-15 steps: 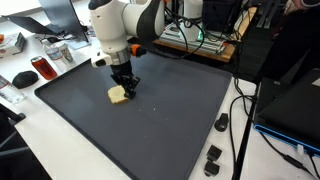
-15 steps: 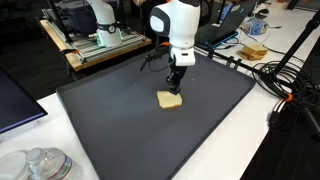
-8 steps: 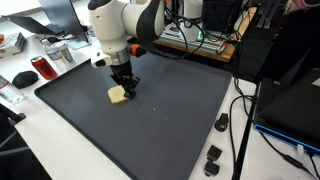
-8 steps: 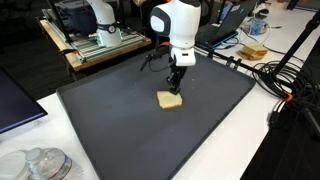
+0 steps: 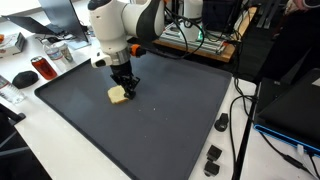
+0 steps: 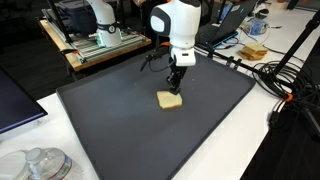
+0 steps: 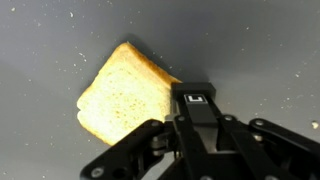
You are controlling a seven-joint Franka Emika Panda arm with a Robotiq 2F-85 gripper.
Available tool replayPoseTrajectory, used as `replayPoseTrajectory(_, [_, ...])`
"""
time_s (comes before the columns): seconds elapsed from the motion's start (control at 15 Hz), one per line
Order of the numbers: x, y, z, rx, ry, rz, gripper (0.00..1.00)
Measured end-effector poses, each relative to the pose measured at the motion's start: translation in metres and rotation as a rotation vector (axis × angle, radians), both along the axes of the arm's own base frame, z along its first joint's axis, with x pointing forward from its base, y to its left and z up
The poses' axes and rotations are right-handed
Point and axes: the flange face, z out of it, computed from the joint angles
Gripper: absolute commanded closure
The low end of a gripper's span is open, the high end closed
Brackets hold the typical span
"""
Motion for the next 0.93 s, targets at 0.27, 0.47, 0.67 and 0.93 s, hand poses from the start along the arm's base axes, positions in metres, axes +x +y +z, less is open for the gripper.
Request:
replayPoseTrajectory(0.27, [0.0005,0.0000,-0.0002,0.000,0.003,0.000,0.95])
replayPoseTrajectory(0.47, [0.0010,0.0000,-0.0002,0.000,0.006,0.000,0.95])
replayPoseTrajectory(0.67, [0.0012,0.0000,-0.0002,-0.001,0.007,0.000,0.95])
replayPoseTrajectory(0.93, [0.0012,0.0000,0.0001,0.000,0.007,0.002,0.95])
